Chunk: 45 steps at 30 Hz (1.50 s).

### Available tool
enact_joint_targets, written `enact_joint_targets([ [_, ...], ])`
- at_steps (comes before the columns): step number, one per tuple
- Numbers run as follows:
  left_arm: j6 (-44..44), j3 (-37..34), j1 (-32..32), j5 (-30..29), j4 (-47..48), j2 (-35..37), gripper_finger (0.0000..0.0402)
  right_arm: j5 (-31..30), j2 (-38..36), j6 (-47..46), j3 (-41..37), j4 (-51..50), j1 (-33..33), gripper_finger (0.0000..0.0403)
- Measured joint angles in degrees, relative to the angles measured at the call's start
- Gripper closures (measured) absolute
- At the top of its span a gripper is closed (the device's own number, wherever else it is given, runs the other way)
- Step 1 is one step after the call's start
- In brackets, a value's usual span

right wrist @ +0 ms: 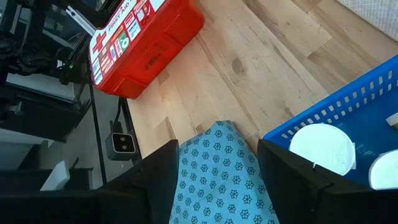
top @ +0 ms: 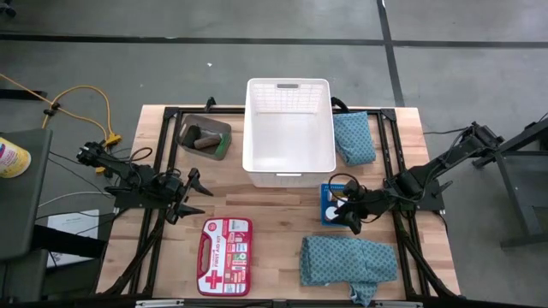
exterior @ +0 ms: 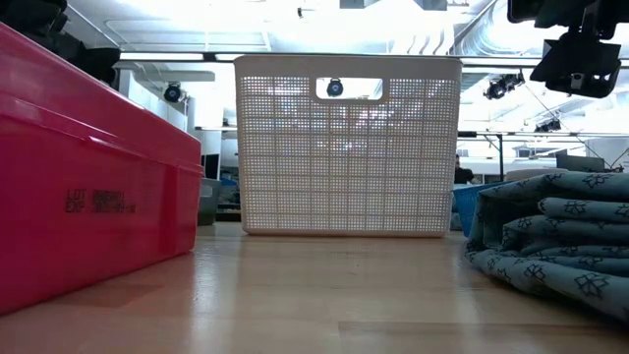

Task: Pick & place medical supplies in basket/bin
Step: Put the bottom patient gown into the white bin

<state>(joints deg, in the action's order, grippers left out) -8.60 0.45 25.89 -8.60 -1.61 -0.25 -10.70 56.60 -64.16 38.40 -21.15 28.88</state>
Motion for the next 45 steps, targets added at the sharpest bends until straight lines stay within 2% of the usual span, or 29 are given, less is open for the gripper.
enact_joint_targets([
  [7,0.0,0.0,0.0,0.2,0.0,0.0,0.0121,-0.3,0.0,8.3,0.0,0.0,0.0,0.0198],
  [16,0.0,0.0,0.0,0.1,0.0,0.0,0.0121,0.3,0.0,12.2,0.0,0.0,0.0,0.0198],
  [25,0.0,0.0,0.0,0.1,0.0,0.0,0.0121,0.7,0.0,20.6,0.0,3.0,0.0,0.0198],
  [33,0.0,0.0,0.0,-0.2,0.0,0.0,0.0121,6.6,0.0,26.7,0.0,10.5,0.1,0.0198],
  [41,0.0,0.0,0.0,-0.1,0.0,0.0,0.0121,4.8,0.0,37.6,0.0,19.4,3.4,0.0198],
  [45,0.0,0.0,0.0,-0.1,0.0,0.0,0.0121,1.1,0.2,42.7,3.4,17.6,6.1,0.0198],
])
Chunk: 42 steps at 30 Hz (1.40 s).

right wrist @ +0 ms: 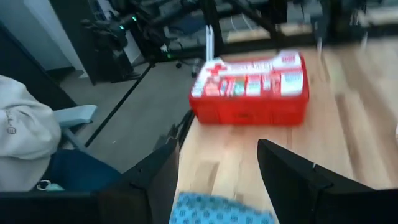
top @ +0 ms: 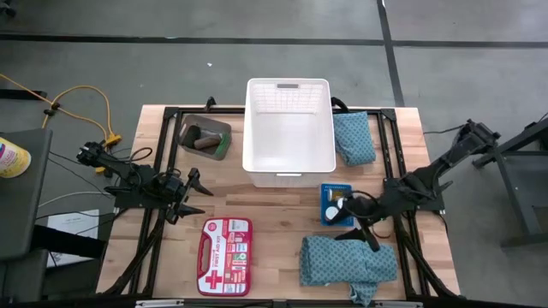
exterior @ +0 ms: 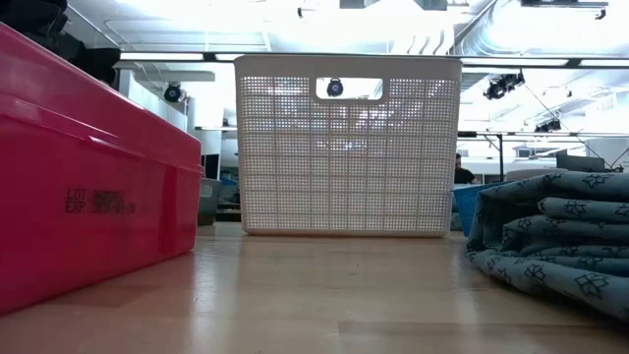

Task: Pick & place medical supplies in basket/bin
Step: Put the bottom patient gown into the white bin

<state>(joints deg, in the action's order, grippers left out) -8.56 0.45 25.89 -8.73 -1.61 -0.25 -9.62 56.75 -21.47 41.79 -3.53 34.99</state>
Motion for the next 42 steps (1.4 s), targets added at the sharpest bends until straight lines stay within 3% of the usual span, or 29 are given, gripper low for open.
enact_joint_targets([
  [7,0.0,0.0,0.0,0.0,0.0,0.0,0.0121,-6.2,5.1,6.4,8.7,-5.6,5.7,0.0198],
  [24,0.0,0.0,0.0,0.3,-0.2,0.0,0.0121,-20.5,23.2,4.5,26.2,-19.3,18.8,0.0198],
  [33,0.0,0.0,0.0,0.3,-0.2,0.0,0.0121,-23.0,29.2,-0.7,33.3,-28.0,21.3,0.0198],
  [42,0.0,0.0,0.0,0.2,-0.1,0.0,0.0121,-18.8,32.0,-11.9,33.3,-37.1,20.9,0.0198],
])
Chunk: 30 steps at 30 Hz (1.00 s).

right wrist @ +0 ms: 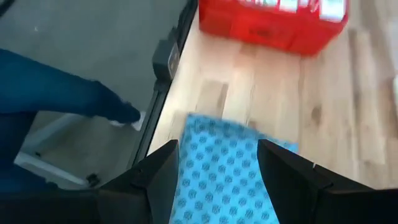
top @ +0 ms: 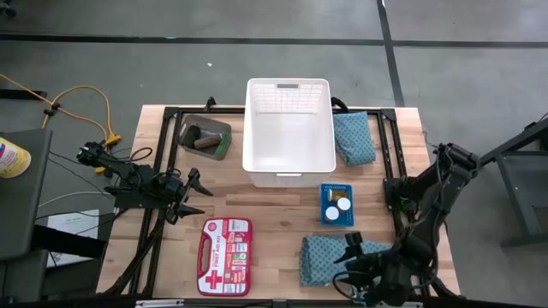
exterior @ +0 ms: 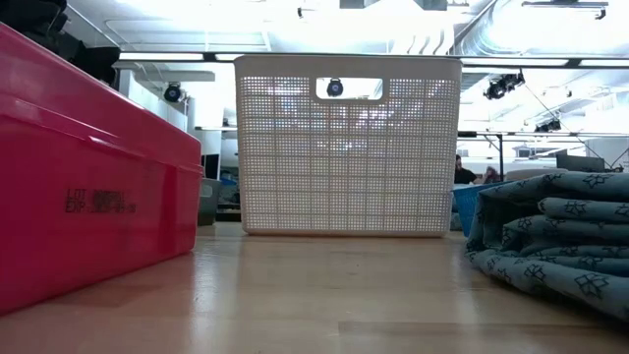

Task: Pick & place medical supplies in basket/bin
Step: Put the bottom patient gown into the white bin

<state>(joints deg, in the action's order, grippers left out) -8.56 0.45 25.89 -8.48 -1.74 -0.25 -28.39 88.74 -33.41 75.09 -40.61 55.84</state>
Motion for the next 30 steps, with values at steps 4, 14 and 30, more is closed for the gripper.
enact_joint_targets([
  [4,0.0,0.0,0.0,0.0,0.0,0.0,0.0121,1.7,3.0,-1.5,0.0,0.3,-0.1,0.0198],
  [14,0.0,0.0,0.0,-0.3,0.0,0.0,0.0121,8.6,8.0,-6.1,0.0,1.0,-0.1,0.0197],
  [30,0.0,0.0,0.0,-0.2,0.0,0.0,0.0121,11.0,12.2,-0.2,0.0,1.0,-0.6,0.0104],
])
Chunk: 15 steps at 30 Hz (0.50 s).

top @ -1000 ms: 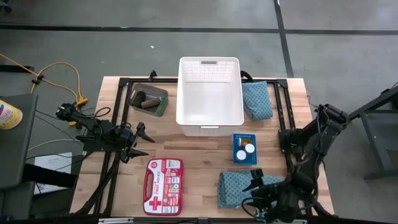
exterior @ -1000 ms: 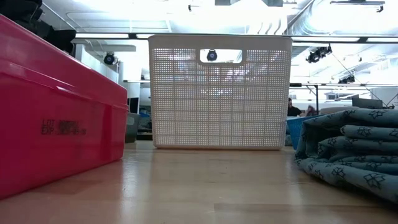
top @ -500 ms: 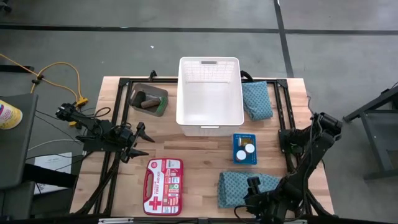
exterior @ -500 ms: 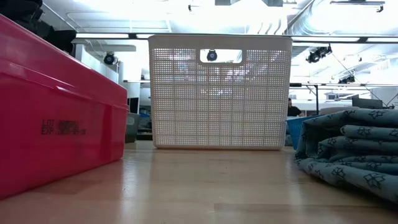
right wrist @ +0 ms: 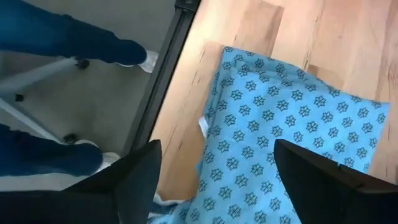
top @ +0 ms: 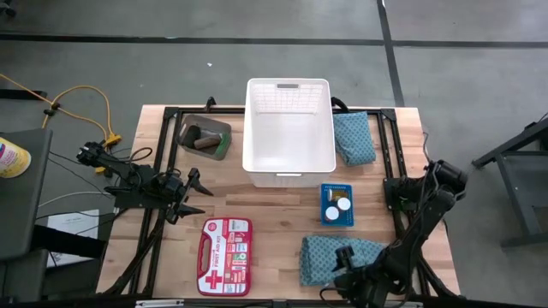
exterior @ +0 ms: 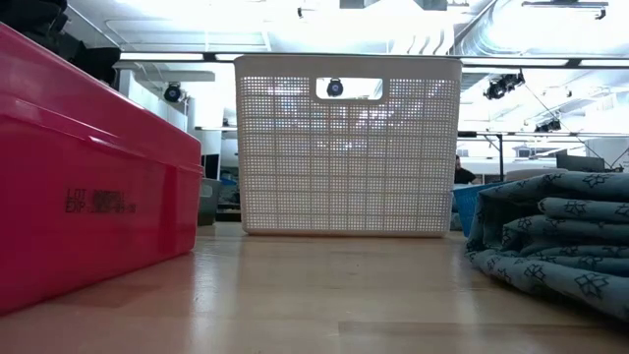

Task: Pick & place medical supplies in basket/bin
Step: Put the bottom patient gown into the white bin

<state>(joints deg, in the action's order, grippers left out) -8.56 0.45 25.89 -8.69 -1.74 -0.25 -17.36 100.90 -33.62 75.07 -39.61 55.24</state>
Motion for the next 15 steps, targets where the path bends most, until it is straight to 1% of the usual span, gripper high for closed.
enact_joint_targets([
  [10,0.0,0.0,0.0,0.0,0.0,0.0,0.0121,-0.5,5.3,0.5,0.0,3.3,0.0,0.0097],
  [15,0.0,0.0,0.0,0.1,0.0,0.0,0.0121,-4.2,7.1,4.4,0.0,3.3,0.2,0.0097],
])
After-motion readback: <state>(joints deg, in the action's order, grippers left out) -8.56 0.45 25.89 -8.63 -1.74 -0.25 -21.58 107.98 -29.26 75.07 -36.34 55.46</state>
